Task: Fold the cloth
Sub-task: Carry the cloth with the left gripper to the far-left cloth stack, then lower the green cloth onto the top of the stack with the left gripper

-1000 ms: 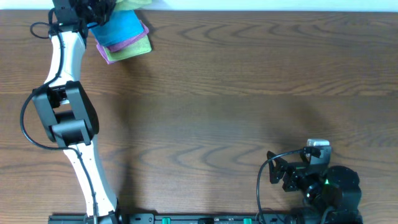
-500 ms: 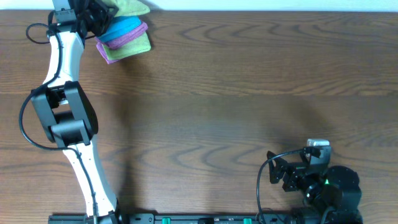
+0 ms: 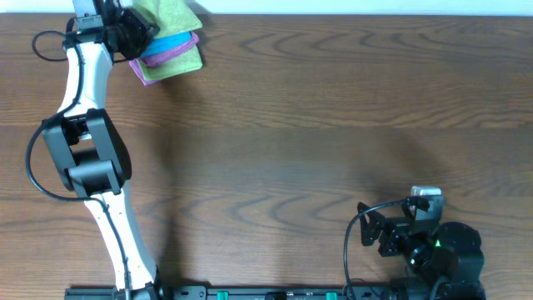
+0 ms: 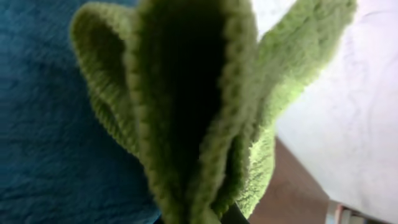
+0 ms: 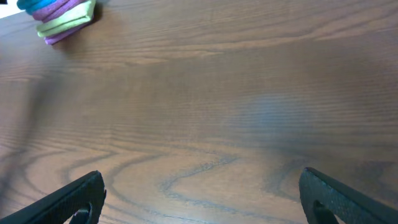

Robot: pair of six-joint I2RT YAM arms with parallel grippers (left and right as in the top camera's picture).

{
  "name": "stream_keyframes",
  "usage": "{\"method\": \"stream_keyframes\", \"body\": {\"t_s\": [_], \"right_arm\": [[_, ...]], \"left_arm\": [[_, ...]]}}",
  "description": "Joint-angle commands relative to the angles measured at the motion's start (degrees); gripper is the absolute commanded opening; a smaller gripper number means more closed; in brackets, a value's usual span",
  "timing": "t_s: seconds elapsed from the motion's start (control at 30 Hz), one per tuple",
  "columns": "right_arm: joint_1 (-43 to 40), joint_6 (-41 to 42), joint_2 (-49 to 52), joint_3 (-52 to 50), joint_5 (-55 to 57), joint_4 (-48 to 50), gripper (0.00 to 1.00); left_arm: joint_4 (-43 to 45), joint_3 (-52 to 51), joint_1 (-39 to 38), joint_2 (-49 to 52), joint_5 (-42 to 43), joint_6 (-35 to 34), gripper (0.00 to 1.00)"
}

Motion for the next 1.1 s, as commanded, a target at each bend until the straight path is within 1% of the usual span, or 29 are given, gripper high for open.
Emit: {"method": "stream_keyframes", "body": {"t_s": [0.0, 0.23, 0.37, 0.5, 0.57, 0.6, 0.9, 1.0, 1.07], "right_arm": [[-0.4, 0.9, -0.3, -0.2, 0.2, -0.1, 0.99], [-0.4, 0.9, -0.3, -0.2, 0.2, -0.1, 0.99], [-0.4, 0.9, -0.3, -0.2, 0.2, -0.1, 0.99], [-0.4, 0.9, -0.3, -0.3, 0.2, -0.1, 0.99], [-0.4, 0.9, -0.3, -0.2, 0.2, -0.1, 0.99], [-0.4, 0.9, -0.3, -0.2, 0.2, -0.1, 0.99], [-0.4, 0.9, -0.3, -0.2, 0.2, -0.1, 0.99], [-0.4, 0.9, -0.3, -0.3, 0.2, -0.1, 0.99], [-0.4, 0.9, -0.3, -0.2, 0.2, -0.1, 0.99]], "left_arm": [[-1.6, 1.8, 0.8, 0.9, -2.2, 3.7, 0.05], [-3.1, 1.8, 0.8, 0.9, -3.8, 5.2, 0.06], [-3.0, 1.8, 0.8, 0.9, -3.8, 5.2, 0.15], [-3.1, 1.8, 0.8, 0.9, -3.8, 5.2, 0.15], [-3.1, 1.8, 0.8, 0.9, -3.8, 5.2, 0.2], [-3.1, 1.8, 0.8, 0.9, -3.8, 5.2, 0.2], [-4.3, 1.8, 0.8, 0.9, -2.6, 5.2, 0.22], [-5.5, 1.8, 0.8, 0.9, -2.6, 5.2, 0.21], [-7.0, 1.8, 0.8, 0.9, -2.6, 5.2, 0.18]]}}
